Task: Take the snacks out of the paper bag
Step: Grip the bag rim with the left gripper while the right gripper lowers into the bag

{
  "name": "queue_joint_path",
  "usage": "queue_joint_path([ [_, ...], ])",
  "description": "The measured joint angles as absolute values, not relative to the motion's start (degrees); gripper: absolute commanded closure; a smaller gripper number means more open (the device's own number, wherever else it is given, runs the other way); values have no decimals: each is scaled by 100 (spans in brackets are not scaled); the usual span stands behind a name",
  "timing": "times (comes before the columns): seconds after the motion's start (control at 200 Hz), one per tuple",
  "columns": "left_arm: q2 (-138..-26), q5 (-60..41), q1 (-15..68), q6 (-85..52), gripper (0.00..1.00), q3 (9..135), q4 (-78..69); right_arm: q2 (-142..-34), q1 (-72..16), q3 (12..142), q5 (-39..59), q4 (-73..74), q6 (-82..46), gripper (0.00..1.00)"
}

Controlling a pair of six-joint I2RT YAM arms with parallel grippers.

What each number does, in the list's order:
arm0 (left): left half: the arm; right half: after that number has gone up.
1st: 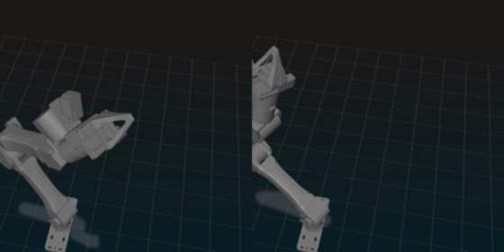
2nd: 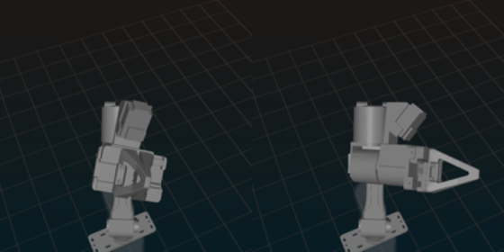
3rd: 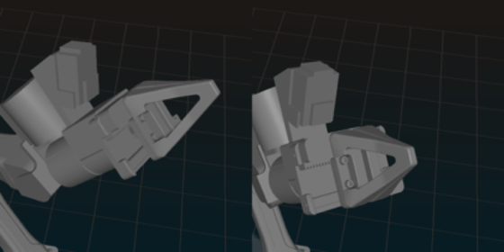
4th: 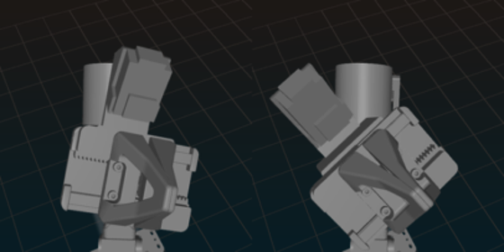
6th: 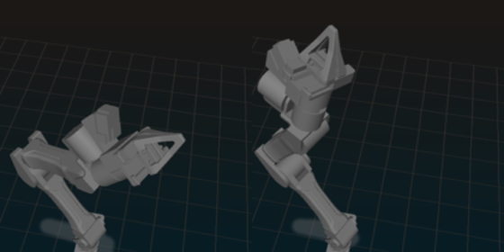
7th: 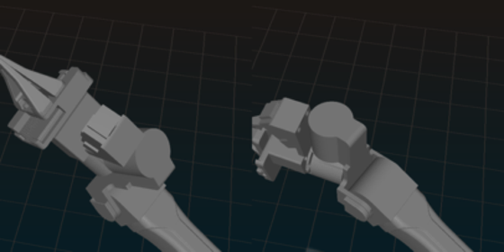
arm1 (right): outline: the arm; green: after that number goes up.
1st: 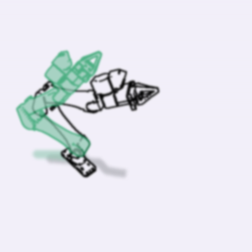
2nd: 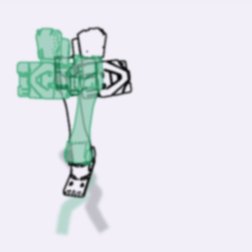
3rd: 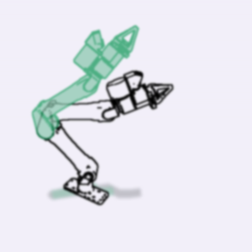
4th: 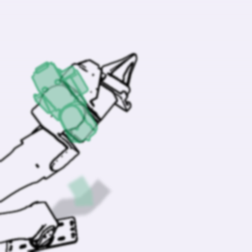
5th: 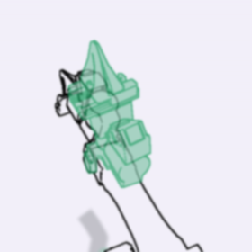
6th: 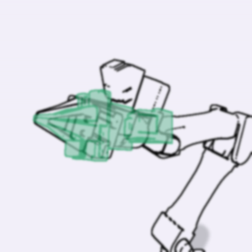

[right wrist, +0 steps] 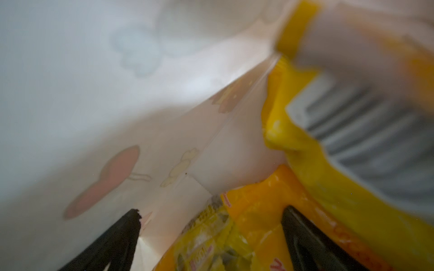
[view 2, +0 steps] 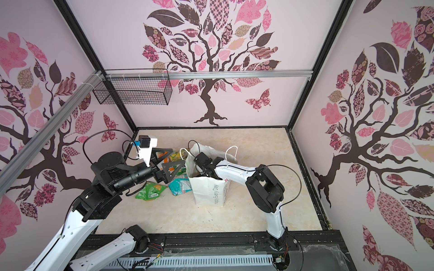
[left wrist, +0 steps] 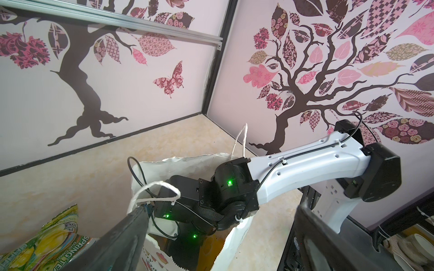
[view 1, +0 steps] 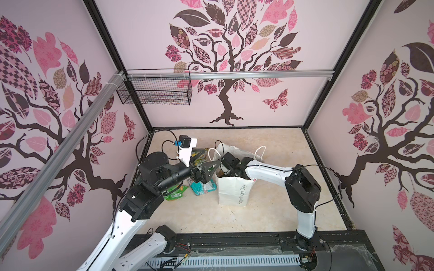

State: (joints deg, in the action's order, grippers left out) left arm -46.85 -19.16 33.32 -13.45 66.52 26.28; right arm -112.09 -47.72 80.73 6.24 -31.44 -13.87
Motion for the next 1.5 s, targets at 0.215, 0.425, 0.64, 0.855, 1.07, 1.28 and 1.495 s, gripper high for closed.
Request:
queue_joint_path([
  [0.215,-4678,-1841,3332,-1345,1,6626,2633,-11448,-4770,8020,631,-2801,-1321,15],
  [0.425,-4674,-1811,3332,-1345,1,6591,2633,-11445,-4742,8007,622,-2805,-1302,37],
  [0.64,-4674,-1804,3332,-1345,1,6589,2633,-11434,-4731,7979,611,-2836,-1341,61],
  [0.855,-4641,-1796,3332,-1345,1,6589,2637,-11395,-4733,7975,602,-2895,-1406,79],
  [1.07,-4598,-1761,3332,-1345,1,6589,2637,-11246,-4735,7970,600,-3050,-1446,87],
  [1.28,-4600,-1741,3332,-1345,1,6589,2635,-11072,-4746,7970,563,-3242,-1479,75],
  [1.495,-4611,-1712,3332,-1347,1,6589,2635,-11026,-4766,7990,467,-3358,-1457,23],
])
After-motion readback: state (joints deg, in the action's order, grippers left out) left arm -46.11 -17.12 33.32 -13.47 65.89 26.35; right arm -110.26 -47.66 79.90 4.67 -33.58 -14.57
